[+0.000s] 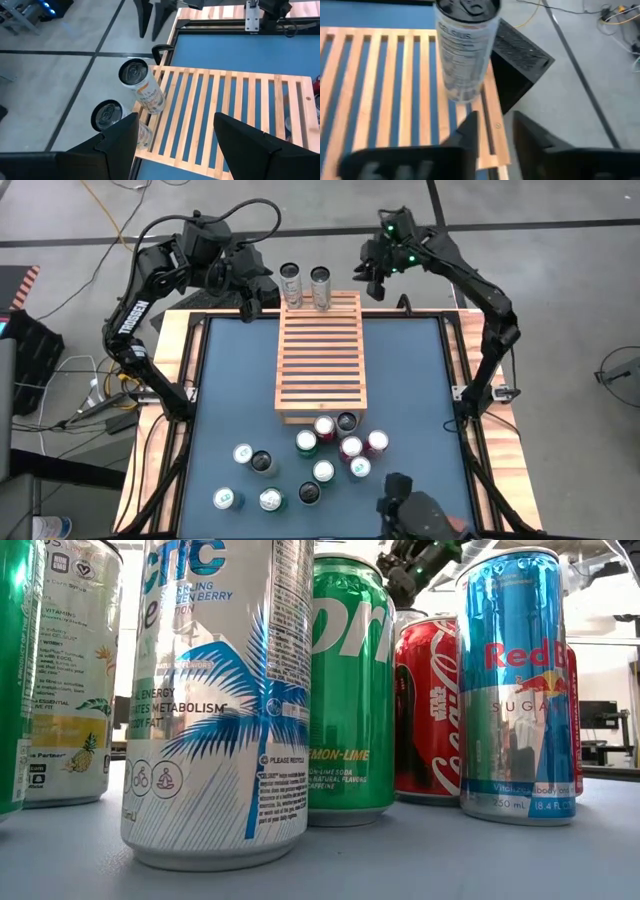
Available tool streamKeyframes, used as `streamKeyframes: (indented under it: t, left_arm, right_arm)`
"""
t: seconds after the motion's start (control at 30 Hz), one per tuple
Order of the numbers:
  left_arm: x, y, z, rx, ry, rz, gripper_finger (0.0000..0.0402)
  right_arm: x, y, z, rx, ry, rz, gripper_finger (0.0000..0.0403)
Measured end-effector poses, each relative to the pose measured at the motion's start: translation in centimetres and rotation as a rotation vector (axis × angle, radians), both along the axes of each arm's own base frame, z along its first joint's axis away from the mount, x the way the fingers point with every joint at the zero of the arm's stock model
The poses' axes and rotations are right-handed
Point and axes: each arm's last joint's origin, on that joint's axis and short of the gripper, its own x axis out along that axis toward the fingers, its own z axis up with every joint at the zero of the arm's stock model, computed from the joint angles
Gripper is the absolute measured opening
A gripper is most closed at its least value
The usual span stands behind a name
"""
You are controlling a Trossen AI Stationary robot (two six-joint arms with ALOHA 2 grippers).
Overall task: Place canned beverage on shelf
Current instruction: Put the right white yellow soda can on the shelf aligned with the other white yellow soda can
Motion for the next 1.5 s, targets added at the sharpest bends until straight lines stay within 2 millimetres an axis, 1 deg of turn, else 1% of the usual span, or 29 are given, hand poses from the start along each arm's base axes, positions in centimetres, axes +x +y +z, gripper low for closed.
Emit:
streamKeyframes:
  t: [0.1, 0.17, 0.23, 0.33, 0.43, 0.5, 0.67, 0.8, 0.87, 0.93, 1.17, 1.3, 1.4, 1.5]
  left_arm:
    - [0.0, 0.0, -0.1, -0.004, 0.005, 0.001, 0.0247]
    - [0.0, 0.0, -0.1, -0.004, 0.005, 0.0, 0.0247]
    - [0.0, 0.0, -0.1, -0.004, 0.005, 0.001, 0.0247]
    - [0.0, 0.0, -0.1, -0.011, 0.001, 0.005, 0.0247]
    - [0.0, 0.0, -0.1, -0.018, -0.001, 0.006, 0.0247]
    - [0.0, 0.0, -0.1, -0.02, 0.001, 0.006, 0.0247]
    - [0.0, 0.0, -0.1, -0.025, 0.0, 0.01, 0.0247]
    - [-0.1, 0.0, -0.1, -0.032, -0.003, 0.014, 0.0247]
    - [-0.1, 0.0, -0.1, -0.032, -0.003, 0.014, 0.0247]
    - [-0.1, 0.0, -0.1, -0.032, -0.003, 0.014, 0.0247]
    - [-0.1, 0.0, -0.1, -0.038, -0.006, 0.018, 0.0247]
    - [0.0, 0.0, -0.1, -0.038, -0.007, 0.018, 0.0247]
    - [0.0, 0.0, -0.1, -0.04, -0.007, 0.019, 0.0247]
    - [-0.1, 0.0, -0.1, -0.041, -0.008, 0.02, 0.0247]
  right_arm:
    - [1.1, 0.3, -0.4, 0.015, -0.012, -0.002, 0.0198]
    - [2.0, 0.5, -0.9, 0.019, 0.003, 0.01, 0.025]
    - [2.9, 0.7, -1.4, 0.012, 0.012, 0.019, 0.0292]
    - [4.1, 1.2, -1.6, -0.015, 0.0, 0.034, 0.0336]
    - [4.9, 1.2, -2.0, -0.033, -0.001, 0.032, 0.0359]
    - [5.8, 1.1, -2.3, -0.069, -0.014, 0.019, 0.0363]
    - [7.3, 1.0, -3.2, -0.066, -0.038, 0.023, 0.0362]
    - [7.3, 0.7, -3.6, -0.041, -0.036, 0.005, 0.0362]
    - [7.8, 0.5, -3.6, -0.051, -0.073, 0.012, 0.0361]
    - [7.8, 0.1, -3.6, -0.027, -0.098, 0.012, 0.0361]
    - [8.0, 0.3, -3.4, -0.006, -0.139, 0.051, 0.0359]
    - [8.2, 0.3, -3.2, 0.018, -0.177, 0.079, 0.0344]
    - [8.8, 0.2, -3.5, 0.009, -0.195, 0.077, 0.0332]
    - [8.9, 0.2, -3.8, 0.008, -0.189, 0.078, 0.0323]
